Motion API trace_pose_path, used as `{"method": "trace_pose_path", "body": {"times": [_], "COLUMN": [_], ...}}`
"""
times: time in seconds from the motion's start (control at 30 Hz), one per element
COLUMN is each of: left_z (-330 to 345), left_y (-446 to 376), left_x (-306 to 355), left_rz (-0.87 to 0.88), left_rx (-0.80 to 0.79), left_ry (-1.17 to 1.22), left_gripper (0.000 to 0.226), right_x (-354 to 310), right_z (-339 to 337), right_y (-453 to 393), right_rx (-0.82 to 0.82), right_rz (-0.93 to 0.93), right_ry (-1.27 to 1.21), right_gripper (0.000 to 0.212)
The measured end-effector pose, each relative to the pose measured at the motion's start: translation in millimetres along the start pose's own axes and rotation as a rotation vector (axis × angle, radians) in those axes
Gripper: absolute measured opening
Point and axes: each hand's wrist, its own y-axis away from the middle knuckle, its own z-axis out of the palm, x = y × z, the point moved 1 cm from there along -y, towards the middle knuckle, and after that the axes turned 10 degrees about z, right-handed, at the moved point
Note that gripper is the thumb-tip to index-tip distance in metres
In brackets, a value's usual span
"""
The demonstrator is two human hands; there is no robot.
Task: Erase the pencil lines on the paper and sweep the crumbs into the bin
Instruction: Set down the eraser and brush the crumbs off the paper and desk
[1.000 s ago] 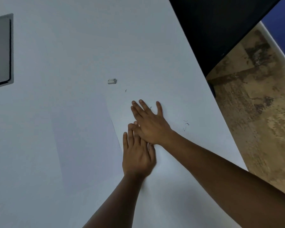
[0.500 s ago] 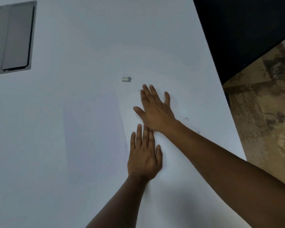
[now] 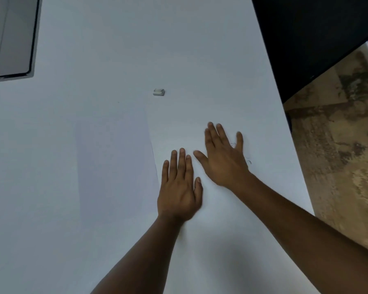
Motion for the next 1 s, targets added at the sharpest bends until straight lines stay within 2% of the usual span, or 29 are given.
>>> {"method": "trace_pose_path", "body": {"times": [0.13,0.27,0.4,0.6,0.7,0.77,0.87,1.0], "left_z": [0,-1,0,2,1,0,0,0], "left_y": [0,-1,-2,1,0,0,0,0], "left_x": [1,0,0,-1,0,1,0,0], "left_rz": [-0.002,0.004,0.021,0.011,0.013,0.01,0.015,0.017], "left_rx": [0.007,0.012,0.017,0.02,0.025,0.012,-0.003,-0.003], "left_ry": [0.001,0.02,0.022,-0.012,-0.005,-0.003,0.0,0.003], "left_gripper": [0.068,0.068,0.067,0.068,0.069,0.069,0.07,0.07], "right_x": [11,-29,-40,20,55,71,73,58], "right_z": [3,-9,-5,24,29,27,29,46], "right_y": [31,-8,-31,28,50,61,84,114], "right_rx": [0.018,0.04,-0.005,0.062,0.094,0.129,0.125,0.047], "right_rz": [0.062,-0.045,-0.1,0.028,0.167,0.195,0.079,-0.194], "right_ry": [0.0,-0.119,-0.088,-0.001,-0.03,-0.072,-0.082,0.032], "right_gripper": [0.079,0.07,0.071,0.076,0.077,0.079,0.078,0.075]}}
